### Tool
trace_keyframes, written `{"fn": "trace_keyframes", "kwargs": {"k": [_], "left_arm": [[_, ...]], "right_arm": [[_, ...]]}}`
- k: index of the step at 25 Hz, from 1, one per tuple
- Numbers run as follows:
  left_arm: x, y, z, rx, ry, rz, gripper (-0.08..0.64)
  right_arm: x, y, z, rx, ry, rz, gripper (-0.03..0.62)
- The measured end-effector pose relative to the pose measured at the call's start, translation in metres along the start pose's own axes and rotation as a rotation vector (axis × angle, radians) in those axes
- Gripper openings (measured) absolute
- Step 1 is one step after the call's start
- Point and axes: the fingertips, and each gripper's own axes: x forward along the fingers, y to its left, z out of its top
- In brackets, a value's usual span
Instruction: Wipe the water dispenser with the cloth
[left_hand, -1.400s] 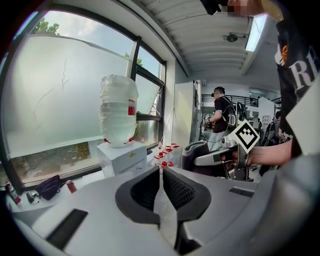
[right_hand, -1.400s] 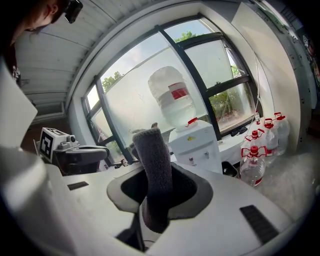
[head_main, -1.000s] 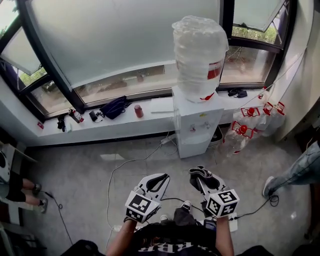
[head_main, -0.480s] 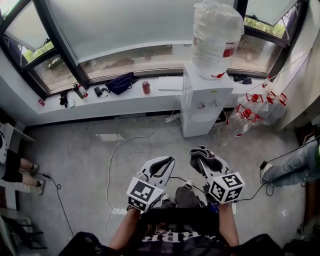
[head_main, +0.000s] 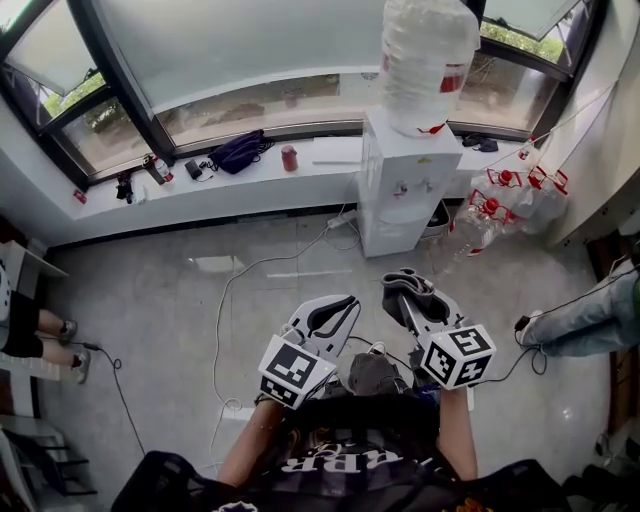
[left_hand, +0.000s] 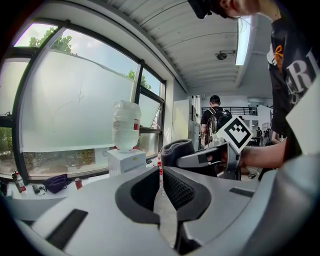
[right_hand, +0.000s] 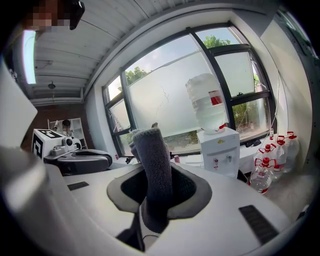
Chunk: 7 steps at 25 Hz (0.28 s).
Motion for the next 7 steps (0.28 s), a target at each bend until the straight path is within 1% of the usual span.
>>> {"fn": "trace_keyframes", "kwargs": {"k": [7], "left_arm": [[-0.0065, 0.0038, 0.0024, 0.024, -0.019, 0.008, 0.020]], "right_arm": [[0.0048, 0.0019, -0.0006, -0.029, 0.001, 0.009, 0.103]]}}
